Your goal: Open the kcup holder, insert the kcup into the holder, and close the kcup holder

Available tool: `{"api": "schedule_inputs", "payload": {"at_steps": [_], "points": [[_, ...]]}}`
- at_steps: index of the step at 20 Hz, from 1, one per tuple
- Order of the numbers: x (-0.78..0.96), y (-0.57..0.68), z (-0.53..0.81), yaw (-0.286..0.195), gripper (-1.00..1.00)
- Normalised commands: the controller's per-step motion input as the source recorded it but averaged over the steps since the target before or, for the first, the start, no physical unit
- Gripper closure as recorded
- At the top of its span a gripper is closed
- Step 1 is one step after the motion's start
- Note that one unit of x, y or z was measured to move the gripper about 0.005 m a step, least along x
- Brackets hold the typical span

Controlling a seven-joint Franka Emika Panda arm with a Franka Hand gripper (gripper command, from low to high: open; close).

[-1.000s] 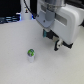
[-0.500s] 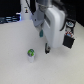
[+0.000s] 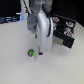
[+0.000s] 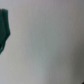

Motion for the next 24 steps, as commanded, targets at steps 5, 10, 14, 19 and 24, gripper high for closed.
{"api": "schedule_inputs", "payload": {"at_steps": [5, 10, 14, 19, 24], "points": [[-0.18, -0.43, -0.35, -0.301, -1.00], [-0.11, -0.31, -0.37, -0.292, -1.00], [0.02, -0.16, -0.33, -0.250, -1.00], [0.01, -0.06, -0.27, -0.207, -1.00], [0.01, -0.06, -0.14, -0.199, -1.00]]}}
